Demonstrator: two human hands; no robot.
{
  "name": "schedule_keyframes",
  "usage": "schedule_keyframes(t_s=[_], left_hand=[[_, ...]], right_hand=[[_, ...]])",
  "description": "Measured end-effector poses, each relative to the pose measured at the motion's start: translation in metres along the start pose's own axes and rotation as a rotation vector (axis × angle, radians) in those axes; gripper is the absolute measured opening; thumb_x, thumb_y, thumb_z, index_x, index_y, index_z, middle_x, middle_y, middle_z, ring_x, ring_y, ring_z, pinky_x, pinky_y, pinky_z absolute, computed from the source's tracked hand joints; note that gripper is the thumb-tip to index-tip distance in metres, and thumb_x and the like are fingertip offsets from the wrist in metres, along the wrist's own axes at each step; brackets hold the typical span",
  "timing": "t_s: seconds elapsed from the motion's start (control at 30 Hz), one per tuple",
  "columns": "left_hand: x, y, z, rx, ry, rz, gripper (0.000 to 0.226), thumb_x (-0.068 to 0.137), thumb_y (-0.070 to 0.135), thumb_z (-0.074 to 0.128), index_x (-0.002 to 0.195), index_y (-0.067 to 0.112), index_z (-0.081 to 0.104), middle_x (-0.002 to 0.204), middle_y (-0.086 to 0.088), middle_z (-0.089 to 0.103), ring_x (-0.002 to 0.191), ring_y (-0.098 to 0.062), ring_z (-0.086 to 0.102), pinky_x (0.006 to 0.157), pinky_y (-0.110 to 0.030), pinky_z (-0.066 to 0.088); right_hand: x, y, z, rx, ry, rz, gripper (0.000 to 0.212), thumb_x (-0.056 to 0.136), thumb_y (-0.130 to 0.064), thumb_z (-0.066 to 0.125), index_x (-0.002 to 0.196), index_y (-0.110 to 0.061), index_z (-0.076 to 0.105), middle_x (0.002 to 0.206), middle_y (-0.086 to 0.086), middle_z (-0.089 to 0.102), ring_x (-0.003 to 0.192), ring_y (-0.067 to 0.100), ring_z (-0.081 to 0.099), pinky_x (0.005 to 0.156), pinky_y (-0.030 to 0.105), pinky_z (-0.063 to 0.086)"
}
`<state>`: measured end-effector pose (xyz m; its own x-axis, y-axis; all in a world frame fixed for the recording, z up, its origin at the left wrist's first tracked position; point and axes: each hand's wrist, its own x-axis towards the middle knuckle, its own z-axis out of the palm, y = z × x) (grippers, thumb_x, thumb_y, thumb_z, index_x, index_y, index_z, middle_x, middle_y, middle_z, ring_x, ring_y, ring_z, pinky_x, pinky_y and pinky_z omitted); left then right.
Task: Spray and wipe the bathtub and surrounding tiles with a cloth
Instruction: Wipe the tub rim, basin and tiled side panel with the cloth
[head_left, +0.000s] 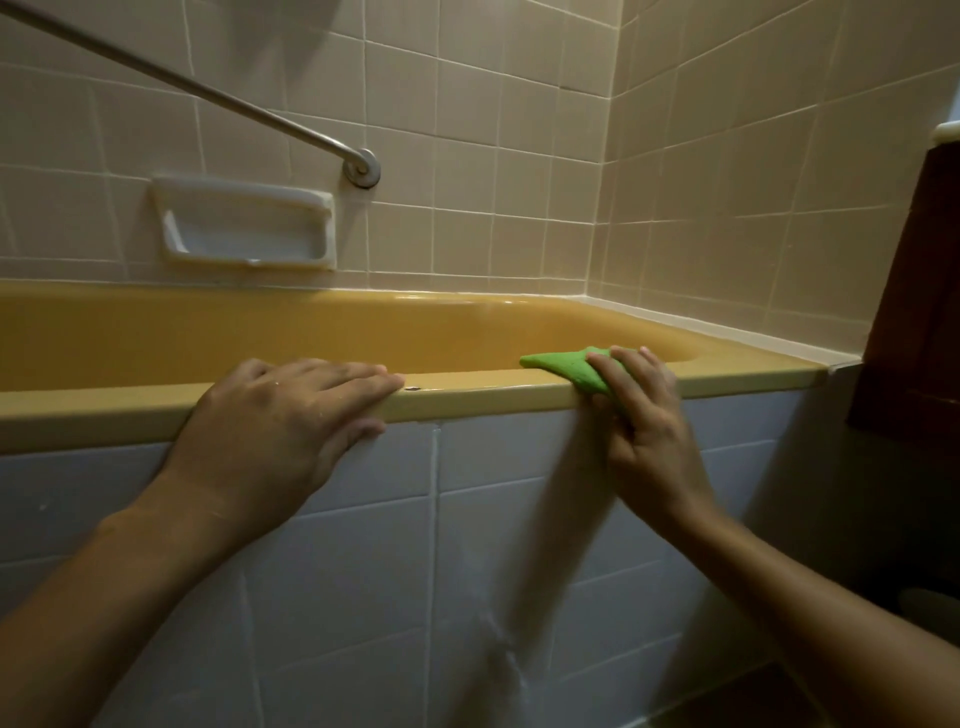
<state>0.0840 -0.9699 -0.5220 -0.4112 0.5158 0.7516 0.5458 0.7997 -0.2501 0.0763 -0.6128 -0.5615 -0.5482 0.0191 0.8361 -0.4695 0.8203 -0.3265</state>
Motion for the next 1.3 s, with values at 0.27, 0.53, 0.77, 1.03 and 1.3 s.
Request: schedule_keyframes(t_s=[0.27,0.53,0.77,1.03,1.3], left_hand=[[-0.035,-0.04,-0.025,0.015,-0.013,-0.026,0.048,0.099,0.049,0.041,0.137,0.03,0.063,0.134,0.006,0.067,0.114,-0.021,0.067,0.075,-0.036,0.042],[-0.064,-0.07,-0.038,0.035,0.018,-0.065,0.045,0.1,0.047,0.046,0.138,0.031,0.063,0.136,0.007,0.066,0.119,-0.019,0.065,0.079,-0.032,0.032],[-0.097,-0.099,-0.058,0.025,0.028,-0.143,0.044,0.099,0.047,0.048,0.138,0.031,0.063,0.136,0.007,0.066,0.121,-0.02,0.063,0.087,-0.039,0.039],[-0.125,-0.114,-0.075,0.086,0.074,-0.236,0.042,0.098,0.046,0.048,0.134,0.033,0.064,0.133,0.007,0.067,0.119,-0.02,0.062,0.09,-0.041,0.039],[-0.145,-0.131,-0.097,0.131,0.061,-0.328,0.043,0.096,0.052,0.044,0.131,0.039,0.066,0.129,0.01,0.069,0.118,-0.02,0.063,0.09,-0.043,0.038]], right_hand=[[-0.02,-0.032,0.019,0.009,0.058,0.154,0.052,0.104,-0.033,0.039,0.155,-0.036,0.033,0.168,-0.007,0.014,0.156,0.014,-0.005,0.124,0.058,0.014],[-0.034,-0.102,0.068,-0.053,-0.001,-0.072,0.074,0.098,0.006,0.052,0.16,-0.027,0.027,0.169,0.004,0.011,0.157,0.026,-0.009,0.121,0.066,0.012],[-0.035,-0.164,0.105,-0.159,-0.033,-0.25,0.067,0.096,-0.005,0.045,0.159,-0.019,0.029,0.166,0.016,0.019,0.155,0.038,0.001,0.123,0.063,0.008],[-0.034,-0.248,0.138,-0.195,-0.154,-0.387,0.059,0.106,-0.037,0.032,0.162,-0.024,0.019,0.166,0.016,0.018,0.155,0.038,0.001,0.124,0.06,0.006],[-0.001,-0.26,0.122,-0.149,-0.276,-0.511,0.051,0.104,-0.028,0.049,0.154,-0.027,0.038,0.145,0.011,0.043,0.13,0.034,0.041,0.105,0.05,0.039]])
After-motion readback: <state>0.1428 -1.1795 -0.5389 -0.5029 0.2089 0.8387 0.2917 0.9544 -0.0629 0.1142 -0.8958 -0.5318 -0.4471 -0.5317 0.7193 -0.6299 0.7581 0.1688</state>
